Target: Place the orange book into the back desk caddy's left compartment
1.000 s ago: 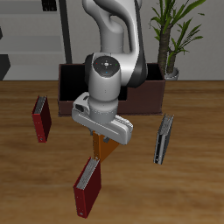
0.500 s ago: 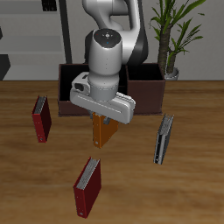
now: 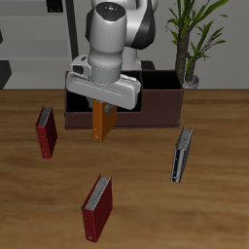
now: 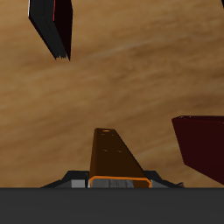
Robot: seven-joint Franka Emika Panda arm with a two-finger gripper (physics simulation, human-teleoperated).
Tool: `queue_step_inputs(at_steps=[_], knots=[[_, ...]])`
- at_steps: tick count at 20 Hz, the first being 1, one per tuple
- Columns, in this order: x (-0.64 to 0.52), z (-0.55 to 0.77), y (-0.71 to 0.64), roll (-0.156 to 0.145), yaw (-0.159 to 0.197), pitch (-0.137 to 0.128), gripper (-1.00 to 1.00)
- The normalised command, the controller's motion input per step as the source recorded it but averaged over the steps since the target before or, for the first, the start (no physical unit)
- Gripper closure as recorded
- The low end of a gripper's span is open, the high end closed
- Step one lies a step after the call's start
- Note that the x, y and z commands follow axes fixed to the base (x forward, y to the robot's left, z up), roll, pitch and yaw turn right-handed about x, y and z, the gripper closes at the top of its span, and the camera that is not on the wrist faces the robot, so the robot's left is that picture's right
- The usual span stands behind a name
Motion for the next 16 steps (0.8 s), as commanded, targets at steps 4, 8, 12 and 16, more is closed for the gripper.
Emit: queue_step_inputs(at_steps=[4,8,12,16], knots=[[-0.36,0.32,-0.25,-0.017,0.067,-0.031,1.00],[-0.37,0.34,-0.24,-0.011,0.040,-0.020,1.00],[-0.41,0.20,-0.11,0.001,0.059,-0.014,1.00],[-0.54,0.27,-0.02,0.013,0.040,-0.037,1.00]])
